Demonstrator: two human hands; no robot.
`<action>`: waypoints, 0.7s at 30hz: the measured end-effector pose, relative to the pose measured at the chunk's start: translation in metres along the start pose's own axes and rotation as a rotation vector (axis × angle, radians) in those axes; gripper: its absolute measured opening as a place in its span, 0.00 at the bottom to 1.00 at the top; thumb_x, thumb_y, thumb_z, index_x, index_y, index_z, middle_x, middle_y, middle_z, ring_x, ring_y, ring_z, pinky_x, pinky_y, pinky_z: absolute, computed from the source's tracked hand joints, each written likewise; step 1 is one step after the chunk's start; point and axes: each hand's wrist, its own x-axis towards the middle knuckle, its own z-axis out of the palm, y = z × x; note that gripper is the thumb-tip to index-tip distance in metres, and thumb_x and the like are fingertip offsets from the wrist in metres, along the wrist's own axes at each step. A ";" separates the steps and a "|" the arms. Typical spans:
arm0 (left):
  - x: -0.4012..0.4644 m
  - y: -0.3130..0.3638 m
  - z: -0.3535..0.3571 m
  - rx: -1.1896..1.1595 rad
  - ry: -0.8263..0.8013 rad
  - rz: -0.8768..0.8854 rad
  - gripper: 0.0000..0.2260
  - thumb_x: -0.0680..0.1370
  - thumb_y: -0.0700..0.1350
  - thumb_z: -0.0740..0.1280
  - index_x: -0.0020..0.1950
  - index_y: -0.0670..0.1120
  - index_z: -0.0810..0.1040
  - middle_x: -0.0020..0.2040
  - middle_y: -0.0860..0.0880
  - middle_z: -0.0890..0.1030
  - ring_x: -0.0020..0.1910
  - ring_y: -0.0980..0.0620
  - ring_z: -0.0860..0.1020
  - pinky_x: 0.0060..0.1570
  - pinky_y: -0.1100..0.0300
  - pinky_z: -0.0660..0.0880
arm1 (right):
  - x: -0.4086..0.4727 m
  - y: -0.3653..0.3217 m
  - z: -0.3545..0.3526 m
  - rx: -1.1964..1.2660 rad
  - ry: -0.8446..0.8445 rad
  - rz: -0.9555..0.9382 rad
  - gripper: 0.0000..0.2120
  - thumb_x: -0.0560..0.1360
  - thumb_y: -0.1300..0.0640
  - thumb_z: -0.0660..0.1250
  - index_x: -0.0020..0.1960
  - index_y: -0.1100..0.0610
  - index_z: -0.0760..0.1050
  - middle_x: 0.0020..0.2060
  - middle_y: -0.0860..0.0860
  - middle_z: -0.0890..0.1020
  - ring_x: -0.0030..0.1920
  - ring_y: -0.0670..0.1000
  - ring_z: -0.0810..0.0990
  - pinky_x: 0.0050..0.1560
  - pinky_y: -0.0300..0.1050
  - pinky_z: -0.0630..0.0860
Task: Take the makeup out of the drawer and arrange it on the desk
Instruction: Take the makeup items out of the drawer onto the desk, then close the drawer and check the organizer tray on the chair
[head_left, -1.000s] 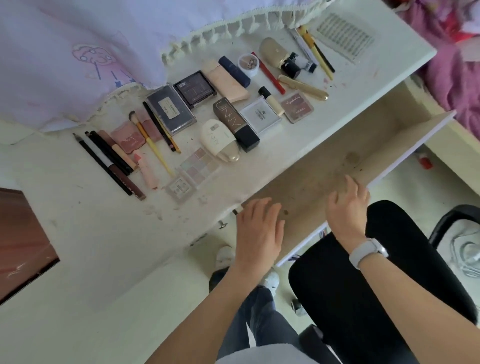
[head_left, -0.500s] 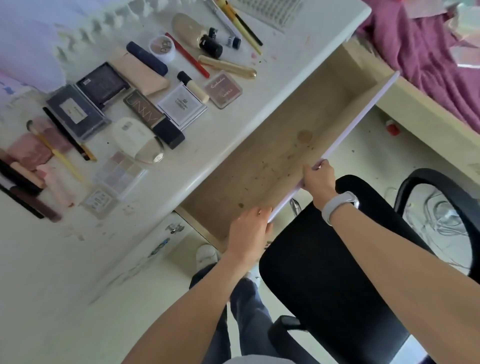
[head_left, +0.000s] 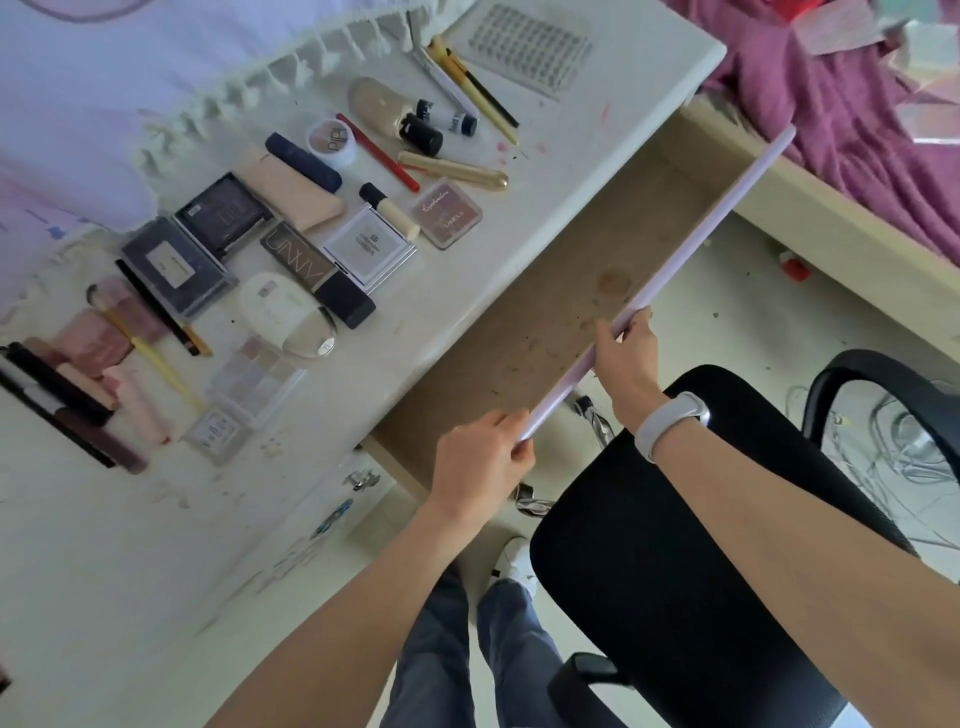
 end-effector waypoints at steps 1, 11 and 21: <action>0.001 -0.002 -0.002 0.038 0.026 -0.002 0.09 0.70 0.42 0.72 0.49 0.44 0.81 0.34 0.48 0.80 0.28 0.49 0.77 0.26 0.57 0.78 | 0.000 -0.001 0.002 0.020 -0.029 -0.012 0.09 0.78 0.56 0.57 0.52 0.52 0.56 0.31 0.48 0.65 0.28 0.47 0.66 0.30 0.40 0.67; 0.026 -0.030 -0.028 0.430 0.130 -0.177 0.31 0.68 0.50 0.74 0.68 0.41 0.70 0.69 0.38 0.69 0.68 0.39 0.67 0.62 0.43 0.65 | 0.016 -0.034 0.022 0.013 -0.216 -0.044 0.21 0.81 0.56 0.52 0.72 0.57 0.55 0.54 0.56 0.74 0.57 0.58 0.74 0.62 0.57 0.71; 0.039 -0.043 -0.034 0.423 0.168 -0.178 0.26 0.63 0.43 0.78 0.59 0.39 0.77 0.58 0.43 0.79 0.55 0.42 0.77 0.50 0.49 0.74 | 0.030 -0.044 0.049 -0.045 -0.289 0.016 0.30 0.78 0.63 0.49 0.75 0.46 0.44 0.48 0.54 0.72 0.33 0.48 0.65 0.48 0.49 0.77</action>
